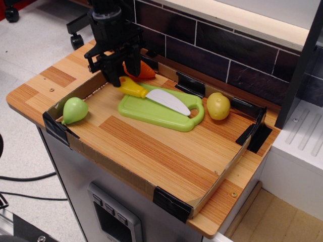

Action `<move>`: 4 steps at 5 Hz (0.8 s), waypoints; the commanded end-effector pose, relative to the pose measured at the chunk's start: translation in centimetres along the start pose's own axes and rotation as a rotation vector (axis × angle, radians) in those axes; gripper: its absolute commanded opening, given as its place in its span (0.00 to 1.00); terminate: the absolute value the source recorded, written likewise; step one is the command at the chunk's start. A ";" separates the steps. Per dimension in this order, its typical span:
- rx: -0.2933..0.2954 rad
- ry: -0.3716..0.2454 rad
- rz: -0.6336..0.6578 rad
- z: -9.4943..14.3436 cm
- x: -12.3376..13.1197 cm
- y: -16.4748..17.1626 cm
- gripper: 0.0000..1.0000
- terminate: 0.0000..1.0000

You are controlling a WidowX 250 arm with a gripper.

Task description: Put knife on cutting board

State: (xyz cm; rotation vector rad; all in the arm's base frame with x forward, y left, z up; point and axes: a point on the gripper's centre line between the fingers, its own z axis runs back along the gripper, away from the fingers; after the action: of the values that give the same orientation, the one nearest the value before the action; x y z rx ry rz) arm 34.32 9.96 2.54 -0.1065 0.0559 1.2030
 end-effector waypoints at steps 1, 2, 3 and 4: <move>-0.099 -0.049 -0.060 2.8 0.6 0.1 1.00 0.00; -0.149 -0.031 -0.068 4.8 -0.3 0.0 1.00 0.00; -0.167 -0.035 -0.020 7.9 -1.1 -0.4 1.00 0.00; -0.178 -0.018 -0.039 10.3 -1.8 -0.6 1.00 0.00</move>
State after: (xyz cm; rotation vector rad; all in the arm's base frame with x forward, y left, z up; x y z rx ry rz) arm 34.24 8.29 10.69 -0.2242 0.0079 1.1782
